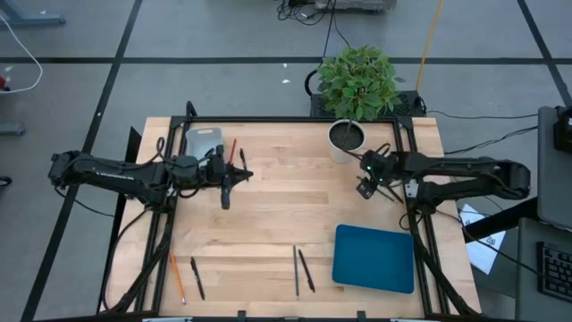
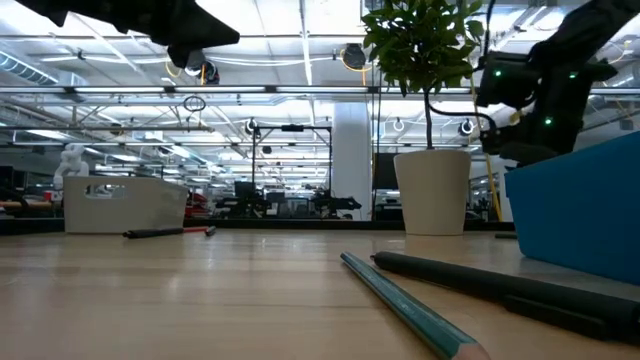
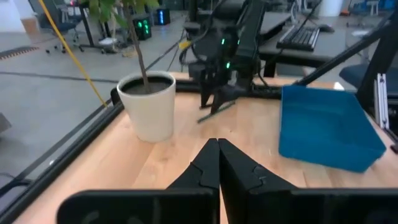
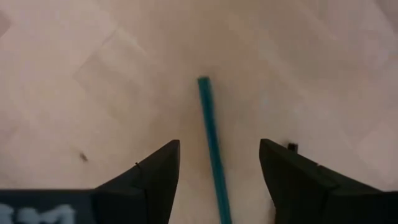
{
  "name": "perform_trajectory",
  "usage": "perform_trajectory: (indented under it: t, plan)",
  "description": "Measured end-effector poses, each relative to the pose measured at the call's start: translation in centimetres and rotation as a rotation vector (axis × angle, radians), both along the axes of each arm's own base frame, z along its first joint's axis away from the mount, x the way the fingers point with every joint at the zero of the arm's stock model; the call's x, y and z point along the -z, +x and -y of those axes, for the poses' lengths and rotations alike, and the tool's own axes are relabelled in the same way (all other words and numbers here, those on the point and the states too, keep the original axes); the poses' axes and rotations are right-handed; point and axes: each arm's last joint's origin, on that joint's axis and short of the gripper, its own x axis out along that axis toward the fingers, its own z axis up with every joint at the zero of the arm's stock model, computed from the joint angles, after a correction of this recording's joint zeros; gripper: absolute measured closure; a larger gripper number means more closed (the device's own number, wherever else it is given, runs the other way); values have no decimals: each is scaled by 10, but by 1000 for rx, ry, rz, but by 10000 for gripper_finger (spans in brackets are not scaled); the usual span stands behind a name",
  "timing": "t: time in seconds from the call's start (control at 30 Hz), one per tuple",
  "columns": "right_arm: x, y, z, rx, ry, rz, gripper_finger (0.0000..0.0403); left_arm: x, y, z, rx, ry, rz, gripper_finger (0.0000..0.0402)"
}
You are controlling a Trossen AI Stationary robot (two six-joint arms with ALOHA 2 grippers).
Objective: Sort pens & pencils
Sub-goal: Put the top green pencil into the blue bin
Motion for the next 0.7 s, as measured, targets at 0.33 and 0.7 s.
perform_trajectory:
  t: [0.33,0.7]
  plan:
    - [-16,28,11,-44,51,-130,203,-4,0,0,-2,-10,40,398]
    - [-2,33,14,-18,81,-251,203,-4,0,0,-6,-46,45,394]
